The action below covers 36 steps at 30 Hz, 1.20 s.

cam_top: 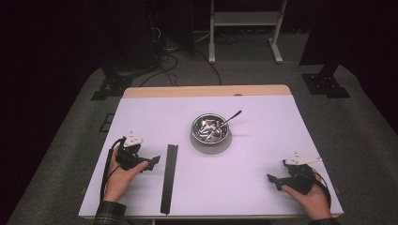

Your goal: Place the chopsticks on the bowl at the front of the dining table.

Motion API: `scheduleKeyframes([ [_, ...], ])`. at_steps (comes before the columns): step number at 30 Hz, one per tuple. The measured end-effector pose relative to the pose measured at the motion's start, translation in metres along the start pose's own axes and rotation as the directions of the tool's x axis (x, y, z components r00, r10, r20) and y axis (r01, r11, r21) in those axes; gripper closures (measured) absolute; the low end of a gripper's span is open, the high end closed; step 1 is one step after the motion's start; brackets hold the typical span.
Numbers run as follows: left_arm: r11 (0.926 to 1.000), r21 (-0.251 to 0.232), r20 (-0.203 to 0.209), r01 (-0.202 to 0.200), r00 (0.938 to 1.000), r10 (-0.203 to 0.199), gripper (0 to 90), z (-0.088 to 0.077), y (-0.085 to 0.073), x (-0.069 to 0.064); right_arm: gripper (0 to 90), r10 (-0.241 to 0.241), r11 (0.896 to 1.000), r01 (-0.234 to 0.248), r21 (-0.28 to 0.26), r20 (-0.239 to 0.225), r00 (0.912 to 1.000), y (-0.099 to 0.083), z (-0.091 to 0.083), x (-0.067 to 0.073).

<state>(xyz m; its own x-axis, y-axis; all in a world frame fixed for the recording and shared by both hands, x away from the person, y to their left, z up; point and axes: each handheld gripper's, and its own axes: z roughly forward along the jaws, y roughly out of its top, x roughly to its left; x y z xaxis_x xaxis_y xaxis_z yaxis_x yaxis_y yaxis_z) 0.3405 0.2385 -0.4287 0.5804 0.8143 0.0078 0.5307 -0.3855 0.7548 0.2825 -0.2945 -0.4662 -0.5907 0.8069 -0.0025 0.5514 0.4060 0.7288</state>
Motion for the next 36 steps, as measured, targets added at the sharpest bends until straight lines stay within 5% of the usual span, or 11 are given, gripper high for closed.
scheduleKeyframes([
  [16,1.0,-0.002,-0.007,0.009,0.9999,-0.009,0.0,0.029,0.017,-0.001,12.5,0.0,1.0,0.0,0.0,0.0,1.0,0.0,0.0,0.0],
  [25,0.9991,0.041,-0.043,0.009,0.9991,-0.007,0.0,0.049,0.013,0.002,12.5,0.001,1.0,-0.001,0.001,0.0,1.0,0.0,0.0,0.0],
  [36,0.9985,0.049,-0.032,0.023,0.9993,-0.022,0.0,0.055,0.011,0.002,12.5,0.001,1.0,-0.001,0.001,-0.001,1.0,0.0,0.0,0.0],
])
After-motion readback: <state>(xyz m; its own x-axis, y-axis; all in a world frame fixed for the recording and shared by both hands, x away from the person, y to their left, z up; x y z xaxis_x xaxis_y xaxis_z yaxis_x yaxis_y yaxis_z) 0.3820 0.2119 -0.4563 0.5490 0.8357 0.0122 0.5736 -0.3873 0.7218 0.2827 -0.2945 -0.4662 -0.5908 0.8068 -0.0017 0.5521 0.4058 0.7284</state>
